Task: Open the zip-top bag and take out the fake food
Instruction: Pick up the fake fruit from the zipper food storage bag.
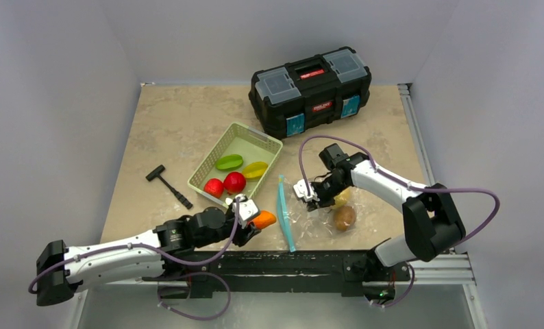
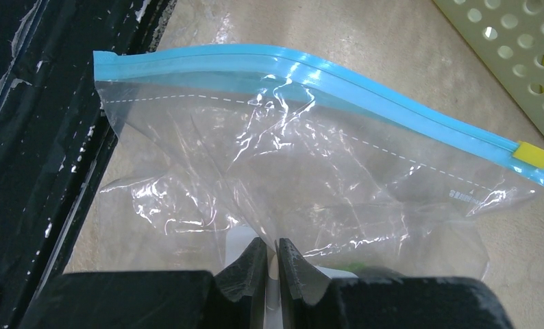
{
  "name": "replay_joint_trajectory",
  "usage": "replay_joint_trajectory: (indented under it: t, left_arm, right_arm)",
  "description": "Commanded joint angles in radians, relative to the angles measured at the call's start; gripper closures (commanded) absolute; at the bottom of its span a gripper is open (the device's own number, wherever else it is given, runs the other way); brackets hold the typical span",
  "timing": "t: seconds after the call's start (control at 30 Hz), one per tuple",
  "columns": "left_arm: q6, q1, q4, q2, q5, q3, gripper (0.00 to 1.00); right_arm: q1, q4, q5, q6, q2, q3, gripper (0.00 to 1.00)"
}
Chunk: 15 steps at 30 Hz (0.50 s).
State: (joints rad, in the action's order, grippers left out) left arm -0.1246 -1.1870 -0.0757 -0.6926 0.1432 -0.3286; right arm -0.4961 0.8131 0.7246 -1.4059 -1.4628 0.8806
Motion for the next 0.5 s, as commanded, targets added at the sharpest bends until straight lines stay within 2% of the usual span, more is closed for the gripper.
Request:
replay_joint_trajectory:
  t: [0.0, 0.23, 0.47]
  left_arm:
    - [-0.064, 0.001, -0.144, 0.051, 0.038, -0.076, 1.0]
    - [-0.123, 0.032, -0.274, 0.042, 0.093, -0.189, 1.0]
    - [-0.177, 0.16, -0.322, 0.025, 0.096, -0.277, 1.0]
  right_arm:
    - [0.005, 0.016, 0.007, -0.013, 0.027, 0.005, 0.9]
    - [0.007, 0.014, 0.003, -0.012, 0.03, 0.003, 0.9]
    - [0.007, 0.011, 0.0, -0.011, 0.031, 0.001, 0.9]
